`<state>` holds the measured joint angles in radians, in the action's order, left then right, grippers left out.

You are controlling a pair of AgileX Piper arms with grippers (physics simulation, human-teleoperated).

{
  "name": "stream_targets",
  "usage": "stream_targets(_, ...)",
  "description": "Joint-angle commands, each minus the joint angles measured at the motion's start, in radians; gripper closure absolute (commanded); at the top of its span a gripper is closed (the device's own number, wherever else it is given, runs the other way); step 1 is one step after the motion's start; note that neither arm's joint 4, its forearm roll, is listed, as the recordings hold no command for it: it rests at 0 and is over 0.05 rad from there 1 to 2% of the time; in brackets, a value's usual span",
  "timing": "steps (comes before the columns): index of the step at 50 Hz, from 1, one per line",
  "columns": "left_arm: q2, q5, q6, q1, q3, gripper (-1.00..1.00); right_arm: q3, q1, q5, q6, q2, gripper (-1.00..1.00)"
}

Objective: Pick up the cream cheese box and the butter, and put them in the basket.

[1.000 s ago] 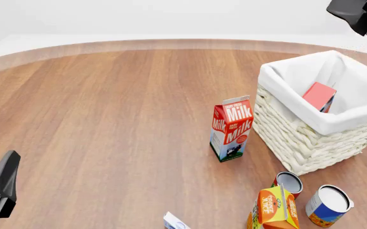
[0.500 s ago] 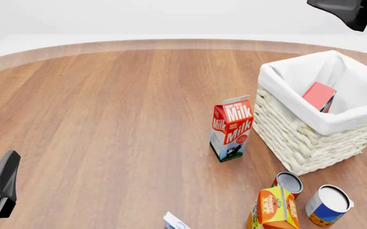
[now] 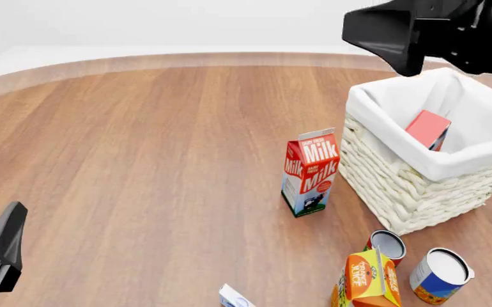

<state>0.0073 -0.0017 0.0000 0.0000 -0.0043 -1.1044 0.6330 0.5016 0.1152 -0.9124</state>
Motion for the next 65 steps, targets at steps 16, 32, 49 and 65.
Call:
stream_targets(16, 0.0, 0.0, 0.0, 0.0, 0.0, -1.0, 0.078, 0.164, -0.079, -0.062, -0.086, -1.0)
stream_targets(32, 0.0, 0.0, 0.0, 0.0, 0.0, -1.0, 0.064, 0.215, -0.062, -0.097, -0.103, -1.0)
stream_targets(49, 0.0, 0.0, 0.0, 0.0, 0.0, -1.0, 0.044, 0.247, -0.033, -0.126, -0.144, -1.0)
stream_targets(65, 0.0, 0.0, 0.0, 0.0, 0.0, -1.0, 0.015, 0.309, -0.029, -0.117, -0.209, -1.0)
